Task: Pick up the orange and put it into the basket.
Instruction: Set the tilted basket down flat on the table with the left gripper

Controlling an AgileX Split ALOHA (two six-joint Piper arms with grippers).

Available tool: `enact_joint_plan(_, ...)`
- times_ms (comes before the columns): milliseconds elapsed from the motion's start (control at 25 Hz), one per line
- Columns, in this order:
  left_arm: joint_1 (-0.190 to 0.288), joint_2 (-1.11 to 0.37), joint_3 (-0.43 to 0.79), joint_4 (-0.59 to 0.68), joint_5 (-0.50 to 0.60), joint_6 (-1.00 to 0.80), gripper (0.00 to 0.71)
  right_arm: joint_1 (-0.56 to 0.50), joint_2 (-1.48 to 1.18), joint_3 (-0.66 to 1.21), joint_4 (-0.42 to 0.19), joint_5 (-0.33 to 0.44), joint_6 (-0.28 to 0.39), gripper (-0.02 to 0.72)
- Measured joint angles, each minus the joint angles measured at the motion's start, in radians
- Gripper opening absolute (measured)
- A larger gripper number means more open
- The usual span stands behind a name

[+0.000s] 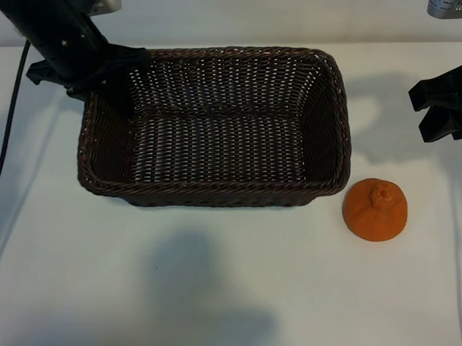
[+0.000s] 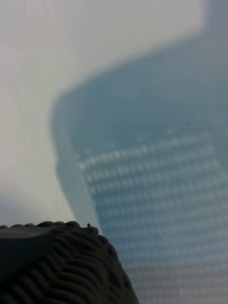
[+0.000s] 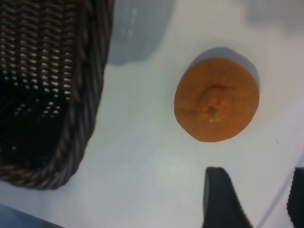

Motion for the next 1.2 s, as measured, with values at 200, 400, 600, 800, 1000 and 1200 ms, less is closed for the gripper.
enact_joint_plan(200, 0.0, 0.004, -0.005, 0.007, -0.006, -0.019, 0.208, 0.0, 0.0, 0.0, 0.0, 0.0, 0.0, 0.362)
enact_joint_plan(400, 0.0, 0.046, -0.007, 0.003, -0.009, -0.022, 0.208, 0.0, 0.0, 0.0, 0.001, 0.0, 0.0, 0.362)
enact_joint_plan(600, -0.007, 0.109, -0.007, 0.0, -0.037, -0.024, 0.208, 0.0, 0.0, 0.0, 0.003, 0.0, 0.0, 0.362)
enact_joint_plan(800, -0.04, 0.155, -0.007, 0.0, -0.084, -0.026, 0.208, 0.0, 0.0, 0.0, 0.003, 0.0, 0.0, 0.362)
enact_joint_plan(1000, -0.077, 0.178, -0.007, 0.0, -0.12, -0.011, 0.208, 0.0, 0.0, 0.0, 0.004, 0.0, 0.0, 0.362)
enact_joint_plan(1200, -0.081, 0.192, -0.007, 0.002, -0.12, -0.008, 0.208, 0.0, 0.0, 0.0, 0.004, 0.0, 0.0, 0.362)
